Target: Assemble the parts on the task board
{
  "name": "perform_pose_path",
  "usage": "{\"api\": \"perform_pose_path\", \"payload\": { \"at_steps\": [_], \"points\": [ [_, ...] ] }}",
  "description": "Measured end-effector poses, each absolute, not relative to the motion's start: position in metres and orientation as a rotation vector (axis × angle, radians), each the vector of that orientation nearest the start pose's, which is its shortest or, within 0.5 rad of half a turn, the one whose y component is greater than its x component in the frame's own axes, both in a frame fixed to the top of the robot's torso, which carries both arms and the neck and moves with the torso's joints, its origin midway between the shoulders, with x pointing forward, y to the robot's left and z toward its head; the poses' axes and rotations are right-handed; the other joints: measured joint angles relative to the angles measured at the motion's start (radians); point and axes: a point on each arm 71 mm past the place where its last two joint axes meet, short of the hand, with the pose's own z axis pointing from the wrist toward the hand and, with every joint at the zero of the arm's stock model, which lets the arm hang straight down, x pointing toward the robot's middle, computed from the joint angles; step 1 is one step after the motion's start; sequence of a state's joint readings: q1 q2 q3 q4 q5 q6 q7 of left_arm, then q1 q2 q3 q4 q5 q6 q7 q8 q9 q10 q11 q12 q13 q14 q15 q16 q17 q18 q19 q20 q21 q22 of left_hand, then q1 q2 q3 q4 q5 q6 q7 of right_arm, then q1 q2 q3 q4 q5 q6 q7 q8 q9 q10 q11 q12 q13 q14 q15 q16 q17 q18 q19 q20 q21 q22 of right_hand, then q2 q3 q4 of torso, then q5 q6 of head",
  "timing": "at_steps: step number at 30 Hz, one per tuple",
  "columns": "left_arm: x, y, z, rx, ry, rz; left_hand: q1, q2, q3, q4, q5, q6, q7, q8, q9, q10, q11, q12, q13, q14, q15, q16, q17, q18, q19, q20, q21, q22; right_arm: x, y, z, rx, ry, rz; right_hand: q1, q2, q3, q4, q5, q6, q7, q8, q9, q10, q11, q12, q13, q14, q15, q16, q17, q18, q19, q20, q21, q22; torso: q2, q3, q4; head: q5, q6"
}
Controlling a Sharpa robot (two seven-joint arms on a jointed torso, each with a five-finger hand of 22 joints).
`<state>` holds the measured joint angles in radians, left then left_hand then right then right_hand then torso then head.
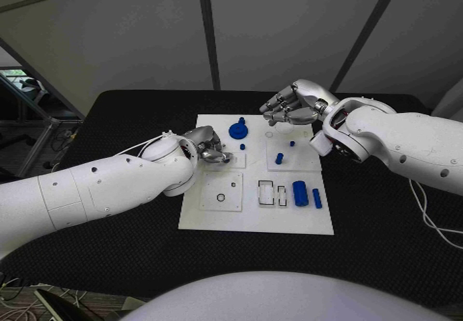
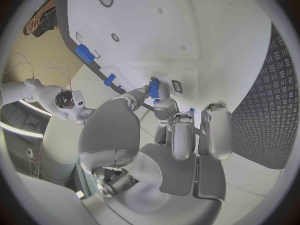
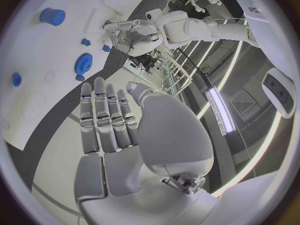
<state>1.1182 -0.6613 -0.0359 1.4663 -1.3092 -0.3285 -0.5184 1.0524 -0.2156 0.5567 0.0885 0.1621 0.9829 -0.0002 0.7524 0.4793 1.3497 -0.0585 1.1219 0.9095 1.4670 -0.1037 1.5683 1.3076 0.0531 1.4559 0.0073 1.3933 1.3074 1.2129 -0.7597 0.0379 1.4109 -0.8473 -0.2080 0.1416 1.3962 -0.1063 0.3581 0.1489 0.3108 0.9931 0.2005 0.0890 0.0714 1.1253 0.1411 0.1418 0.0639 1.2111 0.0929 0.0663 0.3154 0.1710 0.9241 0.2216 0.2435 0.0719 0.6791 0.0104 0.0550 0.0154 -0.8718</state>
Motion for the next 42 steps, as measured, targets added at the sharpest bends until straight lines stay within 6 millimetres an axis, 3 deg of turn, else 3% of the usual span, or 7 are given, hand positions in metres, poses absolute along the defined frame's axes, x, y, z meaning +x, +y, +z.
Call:
{"api": "perform_pose_path", "payload": {
  "at_steps": [24, 42],
  "points": [
    [0.4803, 0.1483, -0.2403, -0.245, 1.925, -0.472, -0.048, 0.015, -0.058, 0.058, 0.000, 0.007, 0.000, 0.000, -0.002, 0.000, 0.000, 0.005, 0.009, 0.000, 0.000, 0.000, 0.000, 0.000, 0.000, 0.000, -0.005, 0.000, 0.5139, -0.1840, -0.1578, 0.285, 1.685, 1.164, 0.000, 0.000, 0.001, -0.001, 0.000, 0.000, 0.000, 0.000, 0.000, 0.000, 0.000, 0.000, 0.000, 0.000, 0.000, 0.000, 0.000, 0.000, 0.000, 0.000, 0.000, 0.000, 0.000, 0.0001, -0.0004, 0.000, 0.002],
    [0.4788, 0.1466, -0.2401, -0.290, 1.928, -0.497, -0.052, 0.018, -0.070, 0.076, 0.000, 0.011, -0.004, 0.000, -0.004, 0.000, 0.000, 0.013, 0.017, 0.000, 0.000, 0.000, 0.000, 0.000, 0.004, -0.004, -0.005, 0.000, 0.5139, -0.1839, -0.1597, 0.287, 1.688, 1.163, 0.000, 0.000, 0.001, -0.001, 0.000, 0.000, 0.000, 0.000, 0.001, 0.000, 0.000, 0.000, 0.000, 0.000, 0.000, 0.000, -0.001, 0.000, 0.000, 0.000, 0.000, -0.001, 0.000, 0.0002, -0.0007, 0.000, 0.000]
  ]
}}
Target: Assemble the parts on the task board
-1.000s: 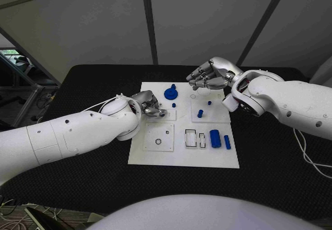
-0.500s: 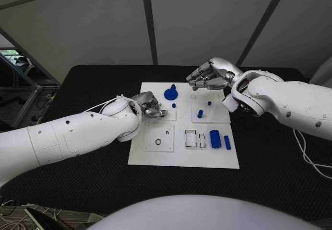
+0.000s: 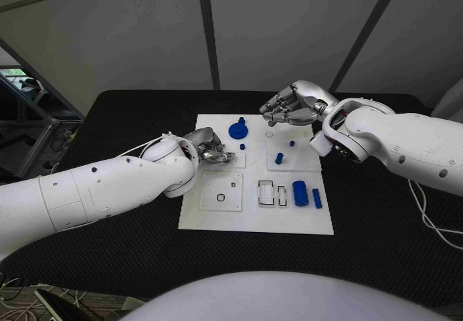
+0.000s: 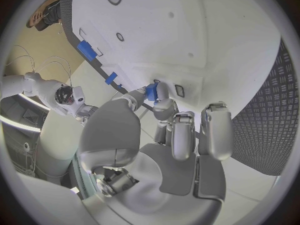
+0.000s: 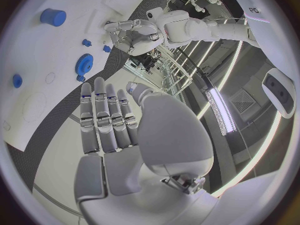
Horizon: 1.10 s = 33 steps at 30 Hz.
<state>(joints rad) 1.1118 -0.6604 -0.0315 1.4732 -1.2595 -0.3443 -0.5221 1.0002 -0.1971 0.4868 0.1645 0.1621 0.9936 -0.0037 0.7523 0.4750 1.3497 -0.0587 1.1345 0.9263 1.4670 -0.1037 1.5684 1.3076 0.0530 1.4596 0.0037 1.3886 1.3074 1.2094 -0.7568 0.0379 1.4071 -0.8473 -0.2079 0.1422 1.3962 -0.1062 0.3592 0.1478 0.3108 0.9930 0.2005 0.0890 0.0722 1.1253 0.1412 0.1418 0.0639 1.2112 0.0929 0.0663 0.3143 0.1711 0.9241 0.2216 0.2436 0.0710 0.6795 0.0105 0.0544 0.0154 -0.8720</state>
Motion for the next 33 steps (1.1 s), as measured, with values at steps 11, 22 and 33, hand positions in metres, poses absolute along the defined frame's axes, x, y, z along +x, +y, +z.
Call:
{"api": "perform_pose_path", "payload": {
  "at_steps": [11, 22, 33],
  "points": [
    [0.4797, 0.1455, -0.2391, -0.303, 1.923, -0.505, -0.022, -0.001, -0.030, 0.035, 0.000, 0.004, 0.004, 0.000, 0.000, 0.004, -0.004, 0.000, 0.004, 0.000, 0.000, 0.000, 0.000, 0.000, 0.000, 0.000, 0.000, 0.000, 0.5140, -0.1844, -0.1600, 0.288, 1.689, 1.162, 0.000, 0.000, 0.000, 0.000, 0.000, 0.000, 0.000, 0.000, 0.000, 0.000, 0.000, 0.000, 0.000, 0.000, 0.000, 0.000, 0.000, 0.000, 0.000, 0.000, 0.000, 0.000, 0.000, 0.0005, 0.0000, -0.002, 0.000],
    [0.4807, 0.1449, -0.2374, -0.312, 1.918, -0.511, -0.028, 0.004, -0.056, 0.062, 0.000, 0.003, 0.004, 0.000, 0.000, 0.004, -0.004, 0.004, 0.006, 0.000, 0.000, 0.000, 0.000, 0.000, 0.000, 0.000, 0.000, 0.000, 0.5142, -0.1849, -0.1602, 0.289, 1.689, 1.160, 0.000, 0.000, 0.000, 0.000, 0.000, 0.000, 0.000, 0.000, 0.000, 0.000, 0.000, 0.000, 0.000, 0.000, 0.000, 0.000, 0.000, 0.000, 0.000, 0.000, 0.000, 0.000, -0.001, 0.0005, 0.0000, -0.004, 0.000],
    [0.4814, 0.1459, -0.2372, -0.316, 1.918, -0.510, -0.028, 0.004, -0.066, 0.066, 0.000, 0.003, 0.004, 0.000, 0.000, 0.004, -0.004, 0.004, 0.006, 0.000, 0.000, 0.000, 0.000, 0.000, 0.000, 0.000, 0.000, 0.000, 0.5143, -0.1854, -0.1602, 0.290, 1.689, 1.159, 0.000, 0.000, 0.000, 0.000, 0.000, 0.000, 0.000, 0.000, 0.000, 0.000, 0.000, 0.000, 0.000, 0.000, 0.000, 0.000, 0.000, 0.000, 0.000, 0.000, 0.000, 0.000, -0.001, 0.0003, 0.0001, -0.005, -0.001]
  ]
}}
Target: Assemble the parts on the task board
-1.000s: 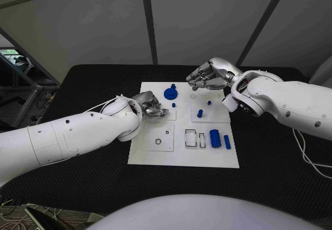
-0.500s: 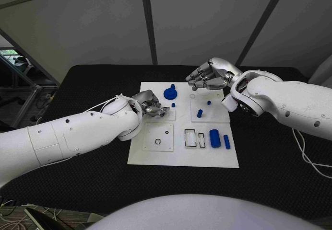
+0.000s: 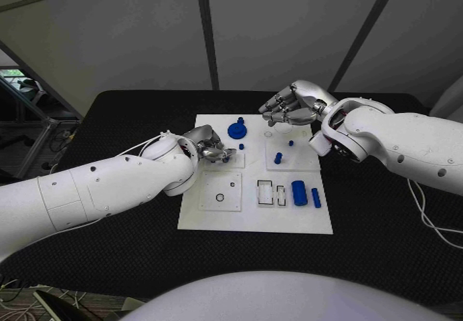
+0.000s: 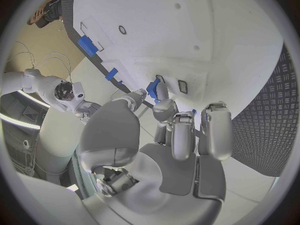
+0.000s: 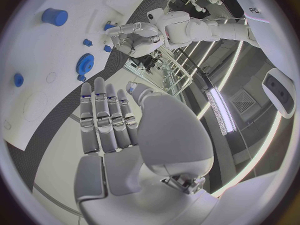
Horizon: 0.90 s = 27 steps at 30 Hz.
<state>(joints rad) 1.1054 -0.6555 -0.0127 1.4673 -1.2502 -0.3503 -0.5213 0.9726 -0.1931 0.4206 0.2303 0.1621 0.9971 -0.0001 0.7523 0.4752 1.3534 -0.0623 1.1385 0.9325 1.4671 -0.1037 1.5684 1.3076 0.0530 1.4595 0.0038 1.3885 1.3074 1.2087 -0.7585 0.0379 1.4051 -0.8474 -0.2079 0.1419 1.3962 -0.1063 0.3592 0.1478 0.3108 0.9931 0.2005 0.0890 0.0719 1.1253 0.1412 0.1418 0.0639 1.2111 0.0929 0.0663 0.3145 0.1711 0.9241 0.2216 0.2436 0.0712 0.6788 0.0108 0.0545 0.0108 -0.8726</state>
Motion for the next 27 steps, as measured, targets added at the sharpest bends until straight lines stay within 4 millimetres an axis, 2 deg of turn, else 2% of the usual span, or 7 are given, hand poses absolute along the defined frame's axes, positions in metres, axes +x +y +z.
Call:
{"api": "perform_pose_path", "payload": {
  "at_steps": [8, 14, 19, 27],
  "points": [
    [0.4814, 0.1463, -0.2365, -0.318, 1.917, -0.511, 0.002, 0.002, 0.000, 0.000, 0.000, 0.004, -0.004, 0.000, 0.000, 0.000, 0.000, 0.000, 0.001, 0.000, 0.000, 0.000, 0.000, 0.000, 0.000, 0.000, 0.000, 0.000, 0.5143, -0.1854, -0.1602, 0.290, 1.689, 1.159, 0.000, 0.000, 0.000, 0.000, 0.000, 0.000, 0.000, 0.000, 0.000, 0.000, 0.000, 0.000, 0.000, 0.000, 0.000, 0.000, 0.000, 0.000, 0.000, 0.000, 0.000, 0.000, 0.000, -0.0004, 0.0001, -0.001, 0.000],
    [0.4813, 0.1471, -0.2356, -0.324, 1.916, -0.514, 0.029, 0.029, 0.008, -0.007, 0.004, 0.004, -0.004, 0.000, 0.000, 0.000, 0.000, 0.000, 0.001, 0.000, 0.000, 0.000, 0.000, 0.000, 0.000, 0.000, 0.000, 0.000, 0.5143, -0.1855, -0.1603, 0.290, 1.689, 1.159, 0.000, 0.000, 0.000, 0.000, 0.000, 0.000, 0.000, 0.000, 0.000, 0.000, 0.000, 0.000, 0.000, 0.000, 0.000, 0.000, 0.000, 0.000, 0.000, 0.000, 0.000, 0.000, 0.000, -0.0004, 0.0006, -0.002, 0.000],
    [0.4808, 0.1477, -0.2352, -0.330, 1.918, -0.519, 0.061, 0.037, 0.063, -0.020, 0.004, 0.004, -0.004, 0.000, 0.000, 0.000, 0.000, 0.000, 0.001, -0.002, -0.002, 0.000, 0.000, 0.000, 0.000, 0.000, 0.000, 0.000, 0.5145, -0.1857, -0.1604, 0.290, 1.689, 1.158, 0.000, 0.000, 0.000, 0.000, 0.000, 0.000, 0.000, 0.000, 0.000, 0.000, 0.000, 0.000, 0.000, 0.000, 0.000, 0.000, 0.000, 0.000, 0.000, 0.000, 0.000, 0.000, 0.000, -0.0006, 0.0010, -0.003, 0.000],
    [0.4801, 0.1488, -0.2358, -0.347, 1.926, -0.528, 0.084, 0.033, 0.230, -0.095, 0.000, -0.015, -0.004, 0.008, 0.014, -0.002, 0.002, -0.005, -0.003, -0.004, -0.003, 0.000, 0.000, 0.000, 0.004, -0.004, 0.000, 0.000, 0.5146, -0.1857, -0.1607, 0.291, 1.689, 1.158, 0.000, 0.000, 0.000, 0.000, 0.000, 0.000, 0.000, 0.000, 0.000, 0.000, 0.000, 0.000, 0.000, 0.000, 0.000, 0.000, 0.000, 0.000, 0.000, 0.000, 0.000, 0.000, 0.000, -0.0006, 0.0011, -0.003, 0.000]
  ]
}}
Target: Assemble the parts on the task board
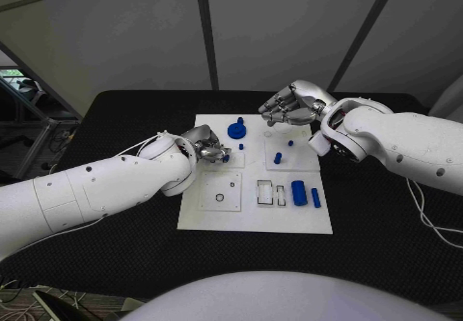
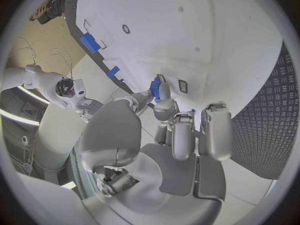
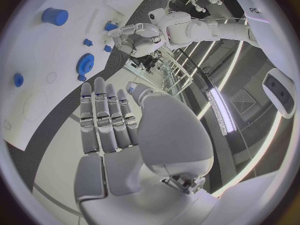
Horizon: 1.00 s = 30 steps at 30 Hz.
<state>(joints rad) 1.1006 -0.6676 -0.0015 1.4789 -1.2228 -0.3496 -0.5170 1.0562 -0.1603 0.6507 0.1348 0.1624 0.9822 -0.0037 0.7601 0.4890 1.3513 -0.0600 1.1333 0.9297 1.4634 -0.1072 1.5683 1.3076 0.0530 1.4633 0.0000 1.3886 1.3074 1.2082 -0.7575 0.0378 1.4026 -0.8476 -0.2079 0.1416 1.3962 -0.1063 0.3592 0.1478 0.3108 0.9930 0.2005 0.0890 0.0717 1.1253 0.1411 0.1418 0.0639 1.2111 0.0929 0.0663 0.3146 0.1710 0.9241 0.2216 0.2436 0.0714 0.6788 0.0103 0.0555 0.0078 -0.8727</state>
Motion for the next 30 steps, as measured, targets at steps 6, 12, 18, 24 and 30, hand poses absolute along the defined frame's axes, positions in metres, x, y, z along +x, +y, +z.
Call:
{"api": "perform_pose_path", "payload": {
  "at_steps": [6, 12, 18, 24, 30],
  "points": [
    [0.4798, 0.1489, -0.2361, -0.354, 1.931, -0.535, 0.002, -0.003, 0.014, 0.004, 0.003, -0.005, 0.002, 0.012, 0.010, 0.002, -0.002, -0.005, -0.006, 0.000, 0.000, 0.000, 0.000, 0.000, 0.000, 0.000, -0.008, 0.000, 0.5146, -0.1857, -0.1608, 0.291, 1.689, 1.158, 0.000, 0.000, 0.000, 0.000, 0.000, 0.000, 0.000, 0.000, 0.000, 0.000, 0.000, 0.000, 0.000, 0.000, 0.000, 0.000, 0.000, 0.000, 0.000, 0.000, 0.000, 0.000, 0.000, 0.0002, -0.0001, 0.001, 0.000],
    [0.4797, 0.1489, -0.2363, -0.359, 1.934, -0.543, 0.002, -0.003, 0.015, 0.003, 0.003, -0.012, 0.002, 0.018, 0.016, 0.002, -0.002, -0.011, -0.009, 0.000, 0.000, 0.000, 0.000, 0.000, 0.000, 0.000, -0.008, 0.000, 0.5147, -0.1857, -0.1609, 0.291, 1.689, 1.157, 0.000, 0.000, 0.000, 0.000, 0.000, 0.000, 0.000, 0.000, 0.000, 0.000, 0.000, 0.000, 0.000, 0.000, 0.000, 0.000, 0.000, 0.000, 0.000, 0.000, 0.000, 0.000, 0.000, 0.0004, -0.0003, 0.001, 0.000],
    [0.4796, 0.1484, -0.2360, -0.360, 1.932, -0.553, 0.005, -0.006, 0.015, 0.002, 0.003, -0.014, 0.004, 0.019, 0.019, 0.002, -0.002, -0.011, -0.012, 0.000, 0.000, 0.000, 0.000, 0.000, 0.000, 0.000, -0.008, 0.000, 0.5147, -0.1856, -0.1610, 0.291, 1.690, 1.157, 0.000, 0.000, 0.004, -0.004, 0.000, 0.000, 0.000, 0.000, 0.000, 0.000, 0.000, 0.000, 0.000, 0.000, 0.000, 0.000, -0.001, 0.000, 0.000, 0.000, -0.004, 0.000, 0.000, 0.0005, -0.0007, 0.002, 0.000],
    [0.4791, 0.1484, -0.2350, -0.356, 1.921, -0.561, 0.013, -0.013, 0.016, 0.002, 0.003, -0.016, 0.006, 0.019, 0.021, 0.002, -0.002, -0.015, -0.015, 0.000, 0.000, 0.000, 0.000, 0.000, 0.000, 0.000, -0.008, 0.000, 0.5147, -0.1856, -0.1611, 0.291, 1.690, 1.157, 0.000, 0.000, 0.004, -0.004, 0.000, 0.000, 0.000, 0.000, 0.000, 0.000, 0.000, 0.000, 0.000, 0.000, 0.000, 0.000, -0.001, 0.000, 0.000, 0.000, -0.005, -0.001, 0.000, 0.0006, -0.0007, 0.002, 0.000],
    [0.4779, 0.1469, -0.2332, -0.328, 1.901, -0.559, 0.014, -0.012, 0.011, -0.003, 0.002, -0.016, 0.006, 0.019, 0.021, 0.002, -0.001, -0.015, -0.015, 0.000, 0.000, 0.000, 0.000, 0.000, 0.000, 0.000, -0.008, 0.000, 0.5147, -0.1854, -0.1612, 0.291, 1.690, 1.158, 0.000, 0.000, 0.004, -0.004, 0.000, 0.000, 0.000, 0.000, 0.000, 0.000, 0.000, 0.000, 0.000, 0.000, 0.000, 0.000, -0.001, 0.000, 0.000, 0.000, -0.005, -0.001, 0.000, 0.0007, -0.0007, 0.002, 0.000]
  ]
}}
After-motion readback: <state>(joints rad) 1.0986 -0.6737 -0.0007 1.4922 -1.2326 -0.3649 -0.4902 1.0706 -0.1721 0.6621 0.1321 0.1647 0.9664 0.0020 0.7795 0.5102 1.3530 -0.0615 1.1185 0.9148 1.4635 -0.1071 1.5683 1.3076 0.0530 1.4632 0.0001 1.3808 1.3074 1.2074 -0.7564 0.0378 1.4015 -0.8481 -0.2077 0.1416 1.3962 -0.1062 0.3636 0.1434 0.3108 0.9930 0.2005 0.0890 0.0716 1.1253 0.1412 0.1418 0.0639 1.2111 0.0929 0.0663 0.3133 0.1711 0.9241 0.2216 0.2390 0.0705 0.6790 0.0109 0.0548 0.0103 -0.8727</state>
